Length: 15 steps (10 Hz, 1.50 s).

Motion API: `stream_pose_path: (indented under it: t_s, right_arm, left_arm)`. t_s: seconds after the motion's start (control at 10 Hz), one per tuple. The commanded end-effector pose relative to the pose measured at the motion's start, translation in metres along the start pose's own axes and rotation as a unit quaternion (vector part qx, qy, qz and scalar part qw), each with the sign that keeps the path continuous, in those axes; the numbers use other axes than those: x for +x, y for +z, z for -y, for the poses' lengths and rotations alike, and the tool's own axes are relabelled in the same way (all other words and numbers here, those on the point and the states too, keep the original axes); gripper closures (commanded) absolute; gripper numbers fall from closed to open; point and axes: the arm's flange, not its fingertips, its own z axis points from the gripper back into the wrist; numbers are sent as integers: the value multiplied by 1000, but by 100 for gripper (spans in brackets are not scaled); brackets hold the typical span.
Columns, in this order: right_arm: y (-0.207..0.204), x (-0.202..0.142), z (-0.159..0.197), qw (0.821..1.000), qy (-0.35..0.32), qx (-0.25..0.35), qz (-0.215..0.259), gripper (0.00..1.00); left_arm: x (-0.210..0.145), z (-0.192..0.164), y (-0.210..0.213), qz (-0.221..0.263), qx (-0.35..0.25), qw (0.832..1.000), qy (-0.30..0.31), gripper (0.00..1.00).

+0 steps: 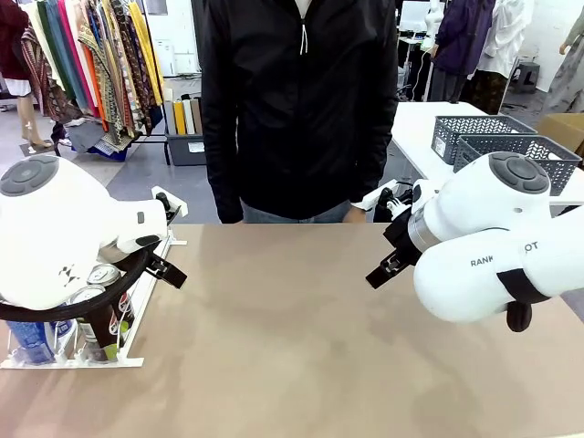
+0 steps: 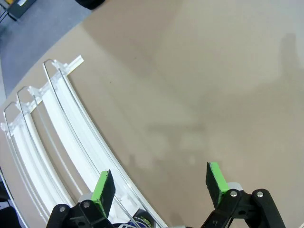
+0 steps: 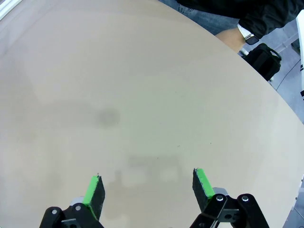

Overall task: Retrieve and store the cans from the dispenser.
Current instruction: Pick up one can from the Automatic Can Dispenser and place it in the middle of the table.

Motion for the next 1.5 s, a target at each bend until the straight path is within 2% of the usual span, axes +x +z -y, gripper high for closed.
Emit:
stream_pose_path:
  t_s: [0.0, 0.4, 0.5, 0.6, 0.7, 0.8, 0.9, 1.0, 1.1, 1.2, 1.3, 1.4]
  right_arm:
    - [0, 0, 0, 1000, 0, 0, 0, 0]
    - [0, 0, 0, 1000, 0, 0, 0, 0]
    - [7, 0, 2, 998, 14, 24, -48, 0]
    - [19, 2, 8, 991, 4, 125, -49, 0]
    - [35, 3, 17, 971, -54, 224, -57, 0]
    - [53, 4, 30, 950, -111, 291, -36, 0]
    - [72, 1, 41, 917, -154, 367, 3, 0]
    - [93, -6, 54, 880, -154, 445, 62, 0]
    - [122, -22, 71, 833, -171, 514, 114, 0]
    - [151, -42, 94, 812, -196, 527, 154, 0]
    - [179, -64, 120, 808, -228, 508, 192, 0]
    - [206, -93, 144, 801, -258, 490, 228, 0]
  left_arm:
    - [0, 0, 0, 0, 0, 1000, 0, 0]
    - [0, 0, 0, 0, 0, 1000, 0, 0]
    - [0, 0, 0, 0, 0, 1000, 0, 0]
    - [5, 4, 18, -33, -92, 995, 27, 0]
    - [5, 4, 34, -32, -154, 986, 64, 0]
    - [5, 3, 50, -29, -241, 968, 61, 0]
    - [2, 3, 64, -12, -322, 945, 59, 0]
    - [1, -3, 82, -1, -403, 913, 58, 0]
    - [-11, -22, 110, 21, -459, 884, 87, 0]
    - [-25, -50, 140, 54, -473, 872, 118, 0]
    - [-43, -94, 167, 108, -456, 869, 159, 0]
    - [-73, -144, 197, 150, -436, 858, 225, 0]
